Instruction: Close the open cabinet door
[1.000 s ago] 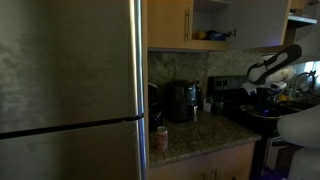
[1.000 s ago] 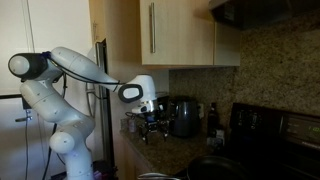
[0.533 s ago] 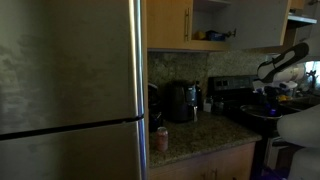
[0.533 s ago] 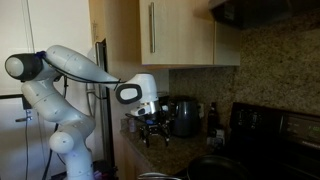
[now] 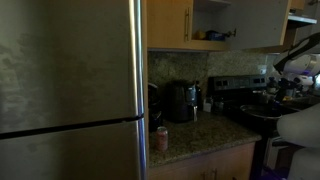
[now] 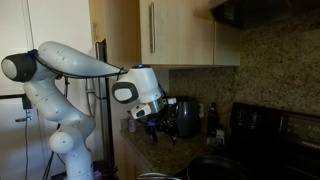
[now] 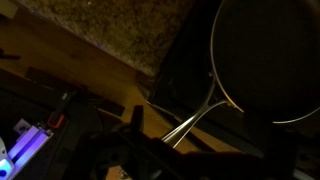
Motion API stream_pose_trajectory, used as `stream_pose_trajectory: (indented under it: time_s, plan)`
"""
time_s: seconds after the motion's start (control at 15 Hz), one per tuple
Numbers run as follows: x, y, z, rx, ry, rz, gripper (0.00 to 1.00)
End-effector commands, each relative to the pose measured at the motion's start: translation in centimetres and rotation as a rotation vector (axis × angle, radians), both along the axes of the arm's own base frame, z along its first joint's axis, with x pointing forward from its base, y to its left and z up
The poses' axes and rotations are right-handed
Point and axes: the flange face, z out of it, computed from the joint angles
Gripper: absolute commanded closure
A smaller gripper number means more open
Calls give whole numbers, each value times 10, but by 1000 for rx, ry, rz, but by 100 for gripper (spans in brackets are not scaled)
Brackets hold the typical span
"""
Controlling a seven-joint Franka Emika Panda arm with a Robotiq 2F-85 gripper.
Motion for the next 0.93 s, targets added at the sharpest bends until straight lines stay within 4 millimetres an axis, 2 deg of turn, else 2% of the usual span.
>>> stream_pose_trajectory:
  time_s: [0.0,0.2,0.47,0.87]
  plan:
    - [-20,-8,39,1,-181,-23,0]
    - [-43,-13,71,-21,-305,-69,0]
    - [-67,-15,104,-49,-440,-76,0]
    - [-106,-2,166,-118,-735,32,0]
